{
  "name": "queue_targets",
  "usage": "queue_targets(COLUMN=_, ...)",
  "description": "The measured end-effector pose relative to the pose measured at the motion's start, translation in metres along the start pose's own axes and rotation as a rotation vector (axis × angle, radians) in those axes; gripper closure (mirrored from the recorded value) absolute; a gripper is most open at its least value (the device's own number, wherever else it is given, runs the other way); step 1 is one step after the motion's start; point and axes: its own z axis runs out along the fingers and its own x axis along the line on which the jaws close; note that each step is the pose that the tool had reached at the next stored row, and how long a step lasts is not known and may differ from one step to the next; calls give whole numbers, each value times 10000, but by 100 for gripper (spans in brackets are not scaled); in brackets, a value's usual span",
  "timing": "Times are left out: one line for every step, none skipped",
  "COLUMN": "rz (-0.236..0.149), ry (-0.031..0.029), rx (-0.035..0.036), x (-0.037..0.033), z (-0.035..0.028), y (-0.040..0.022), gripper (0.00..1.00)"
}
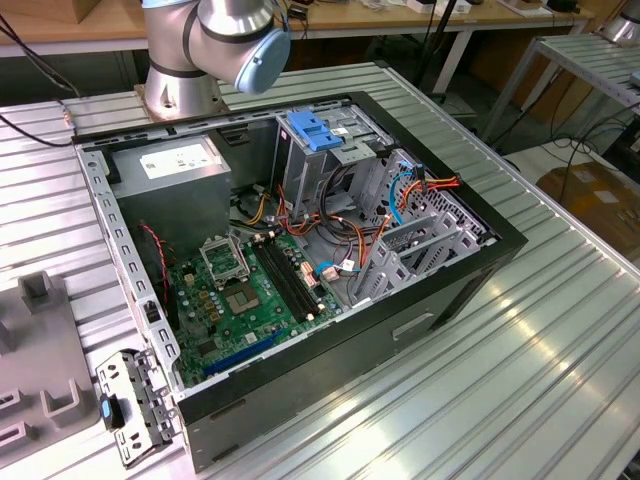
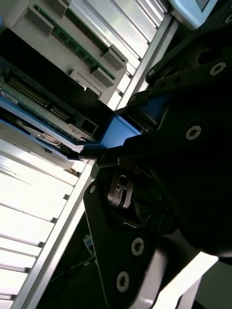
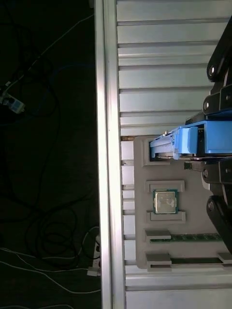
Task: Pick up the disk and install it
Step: 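Pick up the disk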
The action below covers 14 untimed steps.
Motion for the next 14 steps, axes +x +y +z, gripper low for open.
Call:
queue_targets(rz=0, ry=0, rx=0, x=-1, z=-17, y=1, gripper=63)
queue_targets(rz=0, ry=1, rx=-1, x=-2, z=-35, y=1, gripper=63)
queue_targets(rz=0, ry=0, rx=-1, x=-3, z=-58, y=2, gripper=63)
queue_targets(rz=0, ry=1, rx=-1, x=-3, z=-76, y=2, gripper=63)
queue_targets(rz=0, ry=1, rx=-1, x=-4, z=-96, y=3, gripper=63)
queue_targets(rz=0, ry=1, rx=-1, x=-6, z=-122, y=4, gripper=63)
queue_targets(rz=0, ry=1, rx=-1, x=-6, z=-142, y=4, gripper=63)
queue_targets(rz=0, ry=0, rx=0, x=-7, z=-157, y=5, gripper=63)
queue_targets(rz=0, ry=1, rx=-1, x=-8, z=-182, y=5, gripper=63)
queue_targets(rz=0, ry=1, rx=-1, x=-9, z=-202, y=6, gripper=63)
queue_targets(rz=0, ry=1, rx=-1, x=-10, z=-222, y=7, gripper=63)
queue_targets(rz=0, ry=0, rx=0, x=-11, z=-239, y=7, gripper=63)
queue_targets(rz=0, ry=1, rx=-1, x=-12, z=-270, y=8, gripper=63)
queue_targets(rz=0, ry=1, rx=-1, x=-13, z=-294, y=9, gripper=63)
